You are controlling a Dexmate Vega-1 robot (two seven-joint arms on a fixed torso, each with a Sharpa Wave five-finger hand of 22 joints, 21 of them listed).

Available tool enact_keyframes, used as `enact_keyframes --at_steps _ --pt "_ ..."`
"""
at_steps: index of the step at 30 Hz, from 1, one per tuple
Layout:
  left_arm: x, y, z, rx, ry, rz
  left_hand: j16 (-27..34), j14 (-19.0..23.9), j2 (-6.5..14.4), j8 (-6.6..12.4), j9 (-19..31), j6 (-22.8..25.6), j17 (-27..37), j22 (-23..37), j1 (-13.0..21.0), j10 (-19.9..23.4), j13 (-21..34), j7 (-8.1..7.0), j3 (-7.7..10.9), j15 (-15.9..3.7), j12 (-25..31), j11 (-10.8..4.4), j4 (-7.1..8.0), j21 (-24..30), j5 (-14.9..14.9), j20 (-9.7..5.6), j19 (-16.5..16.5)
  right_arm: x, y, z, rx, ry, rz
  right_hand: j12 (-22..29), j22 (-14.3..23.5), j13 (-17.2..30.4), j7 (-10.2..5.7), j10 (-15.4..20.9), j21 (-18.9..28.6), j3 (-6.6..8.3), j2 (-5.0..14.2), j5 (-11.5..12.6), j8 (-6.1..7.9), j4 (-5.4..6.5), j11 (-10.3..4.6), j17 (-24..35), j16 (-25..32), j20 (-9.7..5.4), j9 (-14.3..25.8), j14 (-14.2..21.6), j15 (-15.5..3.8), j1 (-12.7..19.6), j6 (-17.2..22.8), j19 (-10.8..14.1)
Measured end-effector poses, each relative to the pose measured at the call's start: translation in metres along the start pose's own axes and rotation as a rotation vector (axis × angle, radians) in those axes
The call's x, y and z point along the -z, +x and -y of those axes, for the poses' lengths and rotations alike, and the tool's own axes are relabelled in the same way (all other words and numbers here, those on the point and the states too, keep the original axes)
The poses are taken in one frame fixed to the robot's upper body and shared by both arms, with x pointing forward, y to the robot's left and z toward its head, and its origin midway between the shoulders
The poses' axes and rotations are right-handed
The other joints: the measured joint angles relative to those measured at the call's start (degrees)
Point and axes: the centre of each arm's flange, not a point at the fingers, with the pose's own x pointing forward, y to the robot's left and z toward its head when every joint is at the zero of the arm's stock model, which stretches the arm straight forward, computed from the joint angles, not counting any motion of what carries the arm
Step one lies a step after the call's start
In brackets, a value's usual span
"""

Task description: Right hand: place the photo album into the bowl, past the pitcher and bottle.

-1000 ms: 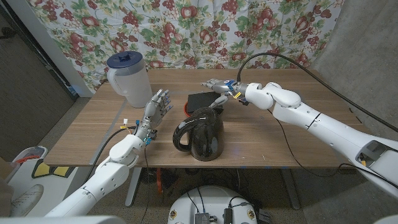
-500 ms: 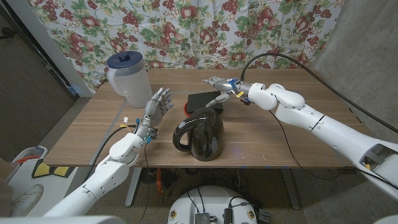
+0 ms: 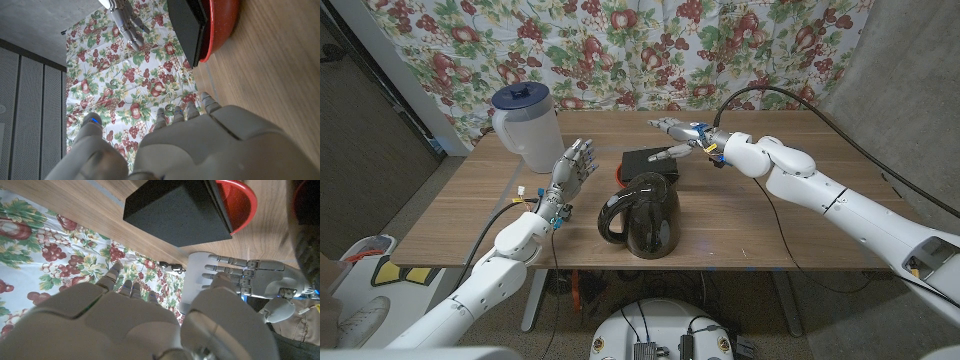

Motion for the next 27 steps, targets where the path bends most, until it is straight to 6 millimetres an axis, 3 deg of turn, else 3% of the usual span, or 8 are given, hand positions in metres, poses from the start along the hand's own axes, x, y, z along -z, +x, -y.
enact_keyframes --at_steps 9,15,19,24,27 --pt "-0.002 0.0 -0.004 0.013 -0.002 0.007 0.0 0.0 0.0 0.0 0.0 0.0 0.0 0.0 0.0 0.0 0.0 0.0 0.0 0.0 0.0 0.0 0.0 0.0 0.0 0.0 0.0 0.0 -0.002 -0.001 0.032 0.056 -0.002 -0.66 0.0 -1.05 -0.98 0.26 0.0 -0.53 2.73 0.44 0.36 2.4 -0.88 -0.27 0.42 0.19 -0.3 -0.22 -1.02 -3.49 0.0 0.39" --pt "-0.003 0.001 -0.008 0.014 -0.001 0.008 0.0 0.0 0.0 0.0 0.0 0.0 0.0 0.0 0.0 0.0 0.0 0.0 0.0 0.0 0.0 0.0 0.0 0.0 0.0 0.0 0.0 0.001 -0.002 -0.001 0.058 0.099 -0.011 -0.88 0.01 -1.41 -1.36 0.21 0.0 -0.99 2.94 0.44 0.37 2.85 -0.93 -0.53 0.42 0.99 -0.29 0.06 -1.34 -4.75 -0.1 0.45" --pt "-0.003 0.001 -0.011 0.018 -0.003 0.011 0.0 0.0 0.0 0.0 0.0 0.0 0.0 0.0 0.0 0.0 0.0 0.0 0.0 0.0 0.0 0.0 0.0 0.0 0.0 0.0 0.0 0.001 -0.003 -0.002 0.074 0.131 -0.017 -1.1 0.01 -1.88 -1.59 0.17 -0.51 -1.82 2.96 0.44 0.37 3.71 -1.4 -0.79 0.42 2.16 -0.29 -0.22 -1.62 -6.62 0.01 -0.77" --pt "-0.004 0.001 -0.014 0.024 -0.005 0.018 0.0 0.0 0.0 0.0 0.0 0.0 0.0 0.0 0.0 0.0 0.0 0.0 0.0 0.0 0.0 0.0 0.0 0.0 0.0 0.0 0.0 -0.001 -0.004 -0.002 0.096 0.16 -0.022 -1.55 0.01 -2.28 -2.06 0.03 -0.74 -2.04 3.12 0.54 0.37 4.39 -2.08 -1.0 0.42 2.15 -0.29 -0.01 -2.04 -7.81 -0.01 -1.37" --pt "-0.004 0.001 -0.015 0.029 -0.006 0.021 0.0 0.0 0.0 0.0 0.0 -0.01 0.0 0.0 0.0 0.0 0.0 0.0 0.0 0.0 0.0 0.0 0.0 0.0 0.0 0.0 0.0 -0.001 -0.005 -0.003 0.109 0.179 -0.027 -1.55 0.02 -2.77 -2.52 0.7 -0.74 -2.6 4.36 0.89 0.73 5.93 -3.36 -1.14 0.43 1.84 -0.29 -0.09 -2.57 -10.52 -0.11 -1.68"
